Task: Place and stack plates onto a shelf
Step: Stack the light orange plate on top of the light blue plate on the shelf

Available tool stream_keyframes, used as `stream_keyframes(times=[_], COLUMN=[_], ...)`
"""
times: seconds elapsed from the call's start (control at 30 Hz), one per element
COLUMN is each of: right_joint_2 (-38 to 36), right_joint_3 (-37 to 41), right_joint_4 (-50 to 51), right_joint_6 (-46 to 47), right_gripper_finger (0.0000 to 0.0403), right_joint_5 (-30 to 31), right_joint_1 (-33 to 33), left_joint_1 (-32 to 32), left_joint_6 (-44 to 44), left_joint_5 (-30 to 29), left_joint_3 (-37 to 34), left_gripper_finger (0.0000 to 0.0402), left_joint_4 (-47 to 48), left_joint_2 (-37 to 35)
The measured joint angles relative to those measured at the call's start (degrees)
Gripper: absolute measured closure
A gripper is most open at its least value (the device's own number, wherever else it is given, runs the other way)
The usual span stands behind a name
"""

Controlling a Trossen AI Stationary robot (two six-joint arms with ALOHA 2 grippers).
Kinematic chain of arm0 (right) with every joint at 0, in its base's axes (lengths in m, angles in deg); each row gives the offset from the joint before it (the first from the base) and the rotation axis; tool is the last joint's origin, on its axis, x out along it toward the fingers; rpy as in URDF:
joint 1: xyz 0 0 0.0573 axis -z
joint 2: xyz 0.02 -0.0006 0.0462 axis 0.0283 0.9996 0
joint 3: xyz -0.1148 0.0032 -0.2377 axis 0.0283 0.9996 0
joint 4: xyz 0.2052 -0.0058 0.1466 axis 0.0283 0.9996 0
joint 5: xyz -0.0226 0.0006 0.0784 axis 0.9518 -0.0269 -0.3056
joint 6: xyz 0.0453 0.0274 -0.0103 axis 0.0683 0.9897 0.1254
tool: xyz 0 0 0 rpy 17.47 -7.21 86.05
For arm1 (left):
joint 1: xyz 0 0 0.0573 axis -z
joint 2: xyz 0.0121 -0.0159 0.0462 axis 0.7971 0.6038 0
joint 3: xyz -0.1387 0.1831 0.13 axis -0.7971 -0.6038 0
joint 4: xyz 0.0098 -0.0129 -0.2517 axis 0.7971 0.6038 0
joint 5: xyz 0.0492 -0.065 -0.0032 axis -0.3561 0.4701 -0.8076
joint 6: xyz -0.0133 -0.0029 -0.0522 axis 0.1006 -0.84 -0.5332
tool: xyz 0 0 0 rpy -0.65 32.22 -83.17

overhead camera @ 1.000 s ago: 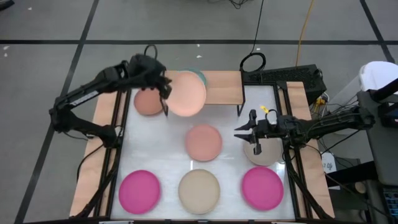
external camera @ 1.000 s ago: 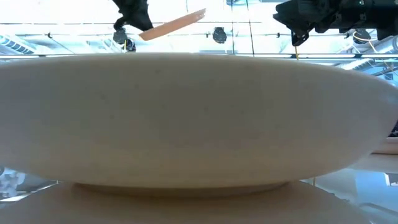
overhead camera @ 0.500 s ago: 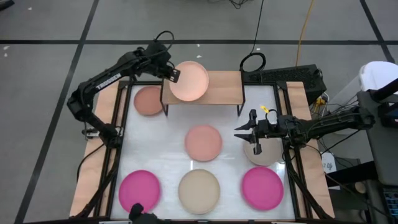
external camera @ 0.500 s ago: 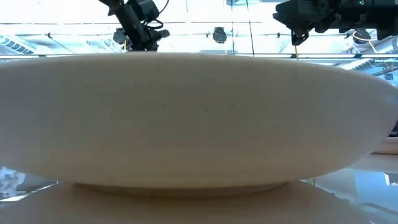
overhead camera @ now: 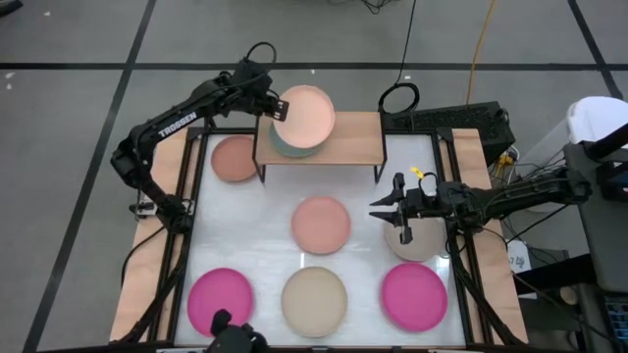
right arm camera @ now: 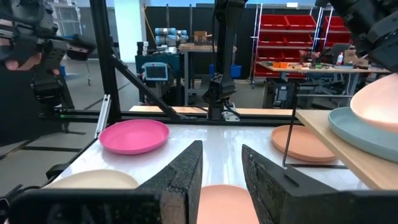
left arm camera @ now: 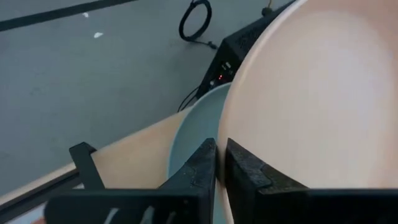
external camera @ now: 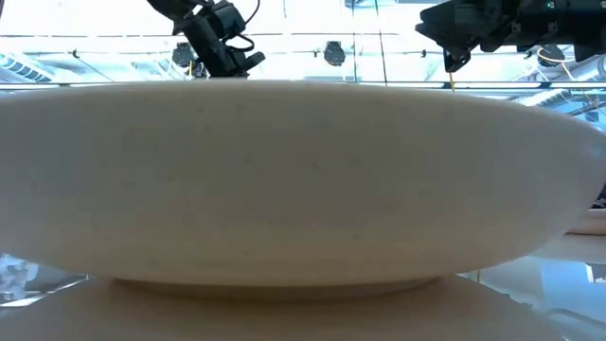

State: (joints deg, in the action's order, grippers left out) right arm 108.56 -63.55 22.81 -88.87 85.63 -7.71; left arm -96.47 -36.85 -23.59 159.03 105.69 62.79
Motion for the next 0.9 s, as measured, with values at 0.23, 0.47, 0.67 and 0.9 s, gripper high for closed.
stream_keyframes(times=[0.23, 0.47, 0.67, 0.9], right_joint_2=[0.02, 0.02, 0.02, 0.02], right_joint_3=[0.0, 0.0, 0.0, 0.0], right_joint_4=[0.93, 0.91, 0.95, 0.92], right_joint_6=[0.22, 0.21, 0.21, -0.11], right_gripper_finger=[0.0305, 0.0305, 0.0305, 0.0305], right_joint_5=[0.0, 0.0, 0.0, 0.14], right_joint_1=[0.0, 0.0, 0.0, 0.0], left_joint_1=[-0.13, -0.15, 0.87, 7.63], left_joint_6=[0.11, 1.69, 4.21, 10.47], left_joint_5=[1.67, 1.8, 4.68, 7.72], left_joint_3=[0.0, 0.0, 0.0, 0.0], left_gripper_finger=[0.0336, 0.0329, 0.0329, 0.0329], left_joint_4=[3.81, 3.98, 2.4, -5.97], left_joint_2=[0.0, 0.0, -0.02, 0.25])
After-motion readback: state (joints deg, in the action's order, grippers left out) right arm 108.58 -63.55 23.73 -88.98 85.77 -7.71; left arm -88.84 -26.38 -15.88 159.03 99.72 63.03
